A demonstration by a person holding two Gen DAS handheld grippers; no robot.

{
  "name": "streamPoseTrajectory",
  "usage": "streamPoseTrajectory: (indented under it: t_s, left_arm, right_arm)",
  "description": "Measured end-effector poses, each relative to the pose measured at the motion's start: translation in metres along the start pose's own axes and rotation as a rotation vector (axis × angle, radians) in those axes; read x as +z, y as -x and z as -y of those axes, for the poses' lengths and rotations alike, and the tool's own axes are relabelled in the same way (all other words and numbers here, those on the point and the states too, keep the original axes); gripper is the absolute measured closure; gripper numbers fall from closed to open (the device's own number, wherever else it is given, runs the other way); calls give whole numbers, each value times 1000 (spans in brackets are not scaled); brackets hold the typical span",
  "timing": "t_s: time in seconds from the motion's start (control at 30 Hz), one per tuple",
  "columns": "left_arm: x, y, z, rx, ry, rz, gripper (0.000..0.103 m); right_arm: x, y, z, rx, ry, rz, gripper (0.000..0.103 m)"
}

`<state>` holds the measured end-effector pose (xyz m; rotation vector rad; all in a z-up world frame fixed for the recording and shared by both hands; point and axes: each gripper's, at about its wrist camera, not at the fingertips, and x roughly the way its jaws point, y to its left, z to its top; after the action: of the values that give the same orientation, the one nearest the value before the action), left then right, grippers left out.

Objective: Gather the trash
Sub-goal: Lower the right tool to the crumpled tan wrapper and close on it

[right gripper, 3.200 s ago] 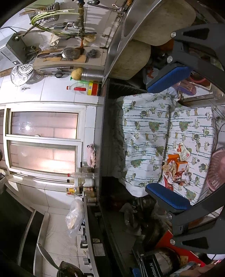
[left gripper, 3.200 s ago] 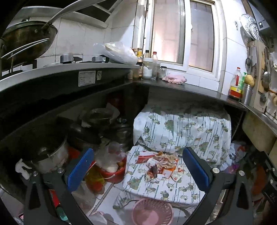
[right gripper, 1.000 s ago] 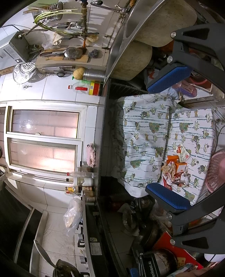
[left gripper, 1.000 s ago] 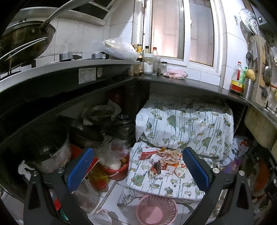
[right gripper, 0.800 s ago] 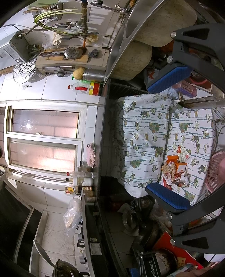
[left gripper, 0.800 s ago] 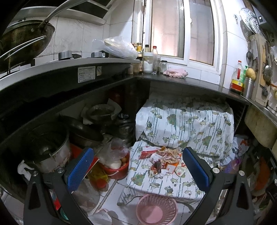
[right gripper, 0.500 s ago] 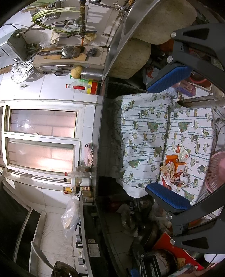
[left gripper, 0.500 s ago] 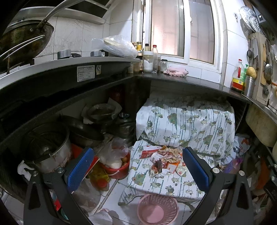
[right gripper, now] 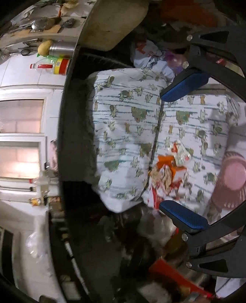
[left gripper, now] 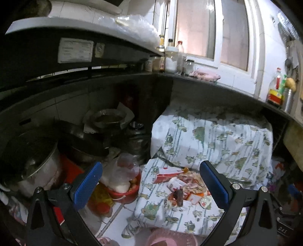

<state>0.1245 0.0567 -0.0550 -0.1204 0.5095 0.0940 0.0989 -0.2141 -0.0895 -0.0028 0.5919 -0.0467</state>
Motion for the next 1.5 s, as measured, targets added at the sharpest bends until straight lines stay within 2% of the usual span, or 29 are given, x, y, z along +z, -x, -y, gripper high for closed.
streamPoseTrajectory:
  t_s: [0.07,0.17,0.23,0.33,0.4,0.47,0.5,0.53,0.57,0.63,0.73,0.77,0.83,0.9,0.93,0.97,1.03,1.17,1.23,1.3,1.37,1.4,1.43,1.5]
  left_arm:
    - [4,-15,5,-17,-12,-6,0]
    - [7,-43,16,-33,-46,-26,0]
    - [5,-62,23,-55,-52,-52,0]
    - [-10,-93,27,-111,-40,-81,0]
    - [-23,-116,30,-91,-50,-84,0]
    - [-30,-135,37,-72,-95,-97,0]
    - [-31,-148,43,-55,-135,-116,0]
    - [-32,-157,48,-44,-173,-128,0]
    - [-34,-166,55,-15,-220,-156,0]
    - [-43,-181,68,38,-309,-215,0]
    - [-59,-196,79,12,-354,-222,0]
    - [-62,-200,80,-2,-357,-241,0]
    - [-70,-218,82,-39,-347,-315,0]
    - [-76,-240,79,-27,-282,-390,0]
    - [-80,-250,75,-23,-246,-435,0]
    - [-85,-258,71,-34,-223,-469,0]
    - [-96,-275,67,-70,-184,-535,1]
    - [-104,-283,75,-114,-194,-579,7]
    - [-105,-280,84,-170,-194,-601,17]
    - [-108,-282,93,-230,-198,-672,32]
    - [-118,-287,99,-316,-160,-757,33]
    - [-123,-291,101,-334,-133,-786,33]
    - [-128,-295,103,-335,-118,-808,33]
    - [-134,-301,110,-306,-149,-815,33]
  right_arm:
    - [4,-21,4,14,-15,-38,0]
    - [11,-61,6,102,-51,-141,0]
    - [11,-84,7,135,-69,-165,0]
    - [6,-109,10,110,-101,-145,0]
    - [-3,-125,15,99,-116,-145,0]
    - [-14,-149,20,86,-124,-192,1]
    - [-18,-160,22,82,-128,-224,3]
    - [-22,-173,25,74,-135,-258,10]
    - [-23,-182,26,65,-138,-280,21]
    - [-22,-197,28,66,-149,-308,34]
    - [-19,-210,33,75,-180,-308,42]
    - [-18,-214,33,72,-191,-310,47]
    - [-17,-222,38,71,-220,-324,49]
    - [-18,-228,43,72,-256,-329,58]
    - [-19,-230,46,60,-276,-324,70]
    - [-20,-233,48,36,-290,-328,77]
    - [-22,-238,52,24,-302,-341,80]
    - [-25,-245,54,84,-342,-369,82]
    - [-25,-246,51,82,-316,-373,82]
    - [-24,-246,45,64,-270,-372,82]
    - [-25,-245,42,45,-238,-370,82]
    - [-25,-245,41,39,-229,-372,82]
    - [-25,-246,42,37,-229,-375,82]
    - [-26,-247,44,40,-246,-382,82]
